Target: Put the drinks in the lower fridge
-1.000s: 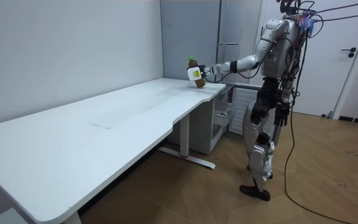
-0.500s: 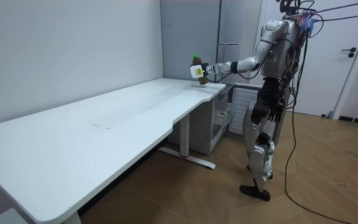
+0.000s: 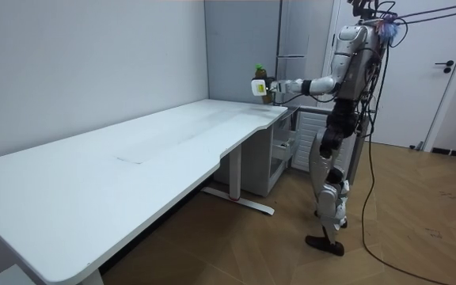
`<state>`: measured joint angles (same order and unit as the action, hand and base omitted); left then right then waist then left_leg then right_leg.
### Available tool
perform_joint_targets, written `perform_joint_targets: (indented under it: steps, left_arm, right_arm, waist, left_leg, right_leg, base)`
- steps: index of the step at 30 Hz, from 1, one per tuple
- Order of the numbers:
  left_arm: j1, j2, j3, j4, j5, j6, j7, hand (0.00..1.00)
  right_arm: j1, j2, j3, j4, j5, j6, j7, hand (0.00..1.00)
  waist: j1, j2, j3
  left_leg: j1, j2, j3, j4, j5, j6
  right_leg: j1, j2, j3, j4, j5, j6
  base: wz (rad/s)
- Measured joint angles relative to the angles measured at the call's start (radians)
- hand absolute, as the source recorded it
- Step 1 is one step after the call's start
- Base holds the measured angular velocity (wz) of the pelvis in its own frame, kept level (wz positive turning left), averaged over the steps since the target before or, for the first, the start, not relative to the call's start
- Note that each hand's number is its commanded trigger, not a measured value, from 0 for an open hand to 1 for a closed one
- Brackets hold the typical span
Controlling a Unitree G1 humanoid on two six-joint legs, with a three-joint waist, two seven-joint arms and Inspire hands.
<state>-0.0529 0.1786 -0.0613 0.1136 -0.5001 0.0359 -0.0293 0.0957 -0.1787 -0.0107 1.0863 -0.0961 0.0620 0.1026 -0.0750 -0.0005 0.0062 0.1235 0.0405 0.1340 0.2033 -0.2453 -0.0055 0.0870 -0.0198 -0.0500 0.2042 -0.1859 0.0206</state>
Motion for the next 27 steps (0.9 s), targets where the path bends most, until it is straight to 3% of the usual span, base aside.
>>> perform_joint_targets:
  steps: [5, 10, 17, 27]
  left_arm:
    - [0.077, -0.001, -0.026, -0.073, -0.067, 0.0, -0.028, 1.0]
    - [0.117, -0.002, -0.08, -0.076, -0.077, -0.002, -0.089, 1.0]
    - [0.163, -0.006, -0.105, -0.076, -0.096, 0.01, -0.154, 1.0]
    - [0.175, -0.01, -0.143, -0.076, -0.198, 0.013, -0.239, 1.0]
  right_arm:
    - [-0.04, 0.018, 0.063, -0.032, 0.024, -0.012, 0.019, 0.0]
    - [-0.075, 0.057, 0.111, -0.033, 0.095, -0.041, 0.054, 0.0]
    - [-0.107, 0.074, 0.19, -0.044, 0.133, -0.04, 0.083, 0.0]
    - [-0.105, 0.069, 0.252, -0.194, 0.113, -0.037, 0.194, 0.0]
  waist:
    - [0.008, -0.011, -0.002]
    - [0.03, -0.02, -0.0019]
    - [0.056, -0.03, 0.0004]
    - [0.08, -0.041, 0.0001]
  left_leg:
    - [-0.021, -0.002, -0.018, 0.015, 0.002, -0.001]
    - [-0.028, -0.009, -0.057, 0.033, 0.002, -0.001]
    - [-0.059, -0.019, -0.117, 0.063, 0.003, 0.0]
    - [-0.063, -0.023, -0.122, 0.066, 0.003, 0.001]
  right_leg:
    - [0.002, -0.007, -0.035, 0.0, 0.001, -0.001]
    - [0.03, -0.013, -0.081, -0.02, 0.001, -0.002]
    - [0.034, -0.024, -0.144, -0.02, -0.002, -0.001]
    - [0.039, -0.028, -0.148, -0.019, -0.004, 0.001]
  base:
    - [0.12]
    - [0.25]
    - [0.27]
    - [0.02]
